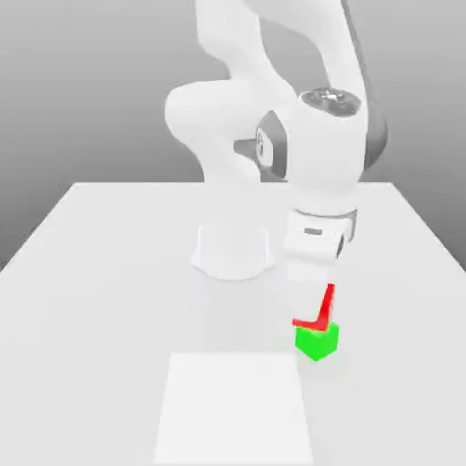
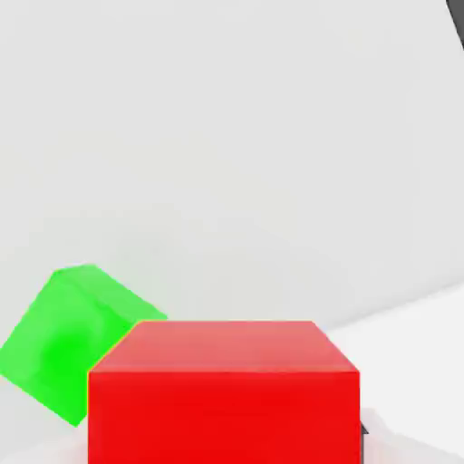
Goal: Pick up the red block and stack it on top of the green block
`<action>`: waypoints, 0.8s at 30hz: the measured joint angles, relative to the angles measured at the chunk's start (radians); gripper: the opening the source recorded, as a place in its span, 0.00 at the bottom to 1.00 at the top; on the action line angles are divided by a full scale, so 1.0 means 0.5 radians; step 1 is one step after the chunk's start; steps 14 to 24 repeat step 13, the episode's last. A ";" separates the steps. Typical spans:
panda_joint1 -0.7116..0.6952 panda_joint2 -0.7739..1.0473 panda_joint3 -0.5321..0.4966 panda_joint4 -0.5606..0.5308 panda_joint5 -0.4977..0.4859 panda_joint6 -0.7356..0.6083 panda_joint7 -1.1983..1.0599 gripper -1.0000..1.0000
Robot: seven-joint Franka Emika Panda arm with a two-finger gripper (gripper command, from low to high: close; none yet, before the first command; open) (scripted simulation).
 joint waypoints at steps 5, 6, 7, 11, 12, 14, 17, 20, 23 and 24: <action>0.107 0.058 0.025 -0.124 -0.007 0.187 -0.137 0.00; 0.110 0.124 0.024 -0.124 -0.004 0.253 -0.142 0.00; 0.113 0.193 0.024 -0.122 -0.003 0.321 -0.144 0.00; 0.107 0.458 0.022 -0.112 -0.024 0.577 -0.131 1.00; 0.108 0.458 0.022 -0.112 -0.024 0.577 -0.131 1.00; 0.108 0.458 0.022 -0.112 -0.024 0.577 -0.131 1.00; 0.108 0.458 0.022 -0.112 -0.024 0.577 -0.131 1.00; 0.108 0.458 0.022 -0.112 -0.024 0.577 -0.131 1.00; 0.108 0.458 0.022 -0.112 -0.024 0.577 -0.131 1.00; 0.108 0.458 0.022 -0.112 -0.024 0.577 -0.131 1.00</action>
